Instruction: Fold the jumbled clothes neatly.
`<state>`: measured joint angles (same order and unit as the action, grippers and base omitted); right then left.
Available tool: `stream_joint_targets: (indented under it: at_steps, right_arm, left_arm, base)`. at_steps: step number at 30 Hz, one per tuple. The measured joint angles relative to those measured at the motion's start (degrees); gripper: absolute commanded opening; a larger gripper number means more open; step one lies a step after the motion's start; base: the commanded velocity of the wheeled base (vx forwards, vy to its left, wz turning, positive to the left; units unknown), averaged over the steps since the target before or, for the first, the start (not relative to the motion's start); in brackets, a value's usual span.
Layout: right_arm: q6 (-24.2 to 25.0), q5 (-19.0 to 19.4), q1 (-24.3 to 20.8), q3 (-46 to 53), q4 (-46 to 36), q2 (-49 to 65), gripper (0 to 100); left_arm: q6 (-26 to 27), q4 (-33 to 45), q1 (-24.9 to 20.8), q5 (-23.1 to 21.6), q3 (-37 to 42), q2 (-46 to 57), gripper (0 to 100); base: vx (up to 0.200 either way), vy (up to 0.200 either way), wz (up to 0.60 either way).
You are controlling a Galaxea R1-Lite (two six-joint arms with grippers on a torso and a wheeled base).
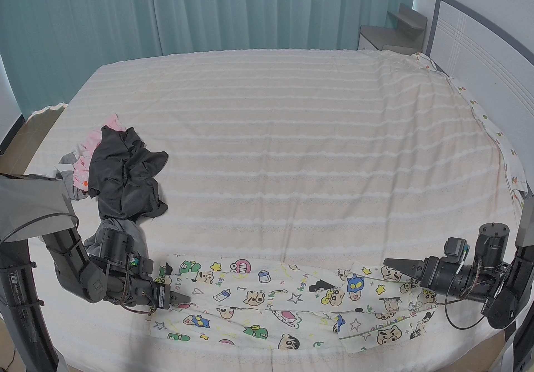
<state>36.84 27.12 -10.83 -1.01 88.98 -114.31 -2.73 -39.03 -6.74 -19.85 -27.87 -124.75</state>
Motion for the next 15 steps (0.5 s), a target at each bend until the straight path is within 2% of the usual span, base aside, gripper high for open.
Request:
stream_joint_targets:
  at_steps: [15]
  right_arm:
    - [0.07, 0.13, 0.52, 0.00, -0.02, -0.21, 100]
  left_arm:
    - [-0.17, 0.26, 1.12, -0.34, 1.69, 0.33, 0]
  base:
    - [0.000, 0.000, 0.00]
